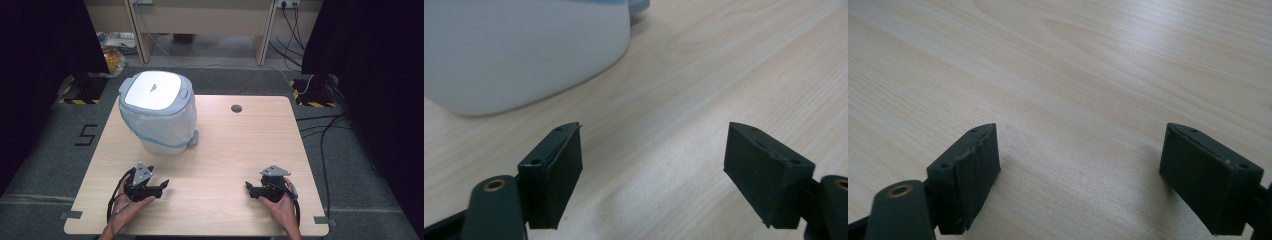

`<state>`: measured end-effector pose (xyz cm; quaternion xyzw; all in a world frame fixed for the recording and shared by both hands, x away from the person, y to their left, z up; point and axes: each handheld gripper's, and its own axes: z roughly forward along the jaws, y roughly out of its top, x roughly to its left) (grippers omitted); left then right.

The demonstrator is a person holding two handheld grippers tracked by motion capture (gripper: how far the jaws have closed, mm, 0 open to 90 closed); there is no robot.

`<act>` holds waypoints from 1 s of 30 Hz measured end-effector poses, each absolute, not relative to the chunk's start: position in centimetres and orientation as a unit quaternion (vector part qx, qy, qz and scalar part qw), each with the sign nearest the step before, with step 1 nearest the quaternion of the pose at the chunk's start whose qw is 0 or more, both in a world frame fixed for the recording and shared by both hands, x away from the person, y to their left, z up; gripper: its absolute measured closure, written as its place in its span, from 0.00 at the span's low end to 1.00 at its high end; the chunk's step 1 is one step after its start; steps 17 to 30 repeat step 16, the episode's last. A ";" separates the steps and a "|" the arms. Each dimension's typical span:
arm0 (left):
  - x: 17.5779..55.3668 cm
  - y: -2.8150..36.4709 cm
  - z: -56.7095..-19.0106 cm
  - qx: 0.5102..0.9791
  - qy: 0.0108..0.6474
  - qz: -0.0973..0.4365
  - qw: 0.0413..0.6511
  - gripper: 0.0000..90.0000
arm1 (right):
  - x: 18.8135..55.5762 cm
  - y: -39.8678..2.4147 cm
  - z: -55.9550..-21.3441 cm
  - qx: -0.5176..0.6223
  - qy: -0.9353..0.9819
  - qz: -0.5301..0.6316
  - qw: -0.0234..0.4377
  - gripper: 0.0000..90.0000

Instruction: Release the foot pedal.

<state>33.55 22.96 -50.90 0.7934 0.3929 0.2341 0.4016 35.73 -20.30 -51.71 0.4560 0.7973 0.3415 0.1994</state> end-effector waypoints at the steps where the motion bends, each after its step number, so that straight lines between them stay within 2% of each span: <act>1: 33.5 23.1 -51.1 0.796 0.395 0.229 0.398 0.25 | 35.7 -20.3 -51.7 0.456 0.797 0.342 0.199 0.18; 12: 33.3 23.6 -52.4 0.808 0.417 0.196 0.368 0.18 | 35.7 -20.3 -51.7 0.456 0.797 0.342 0.198 0.18; 30: 33.0 23.4 -52.4 0.804 0.423 0.193 0.370 0.18 | 35.7 -20.3 -51.7 0.457 0.797 0.341 0.198 0.17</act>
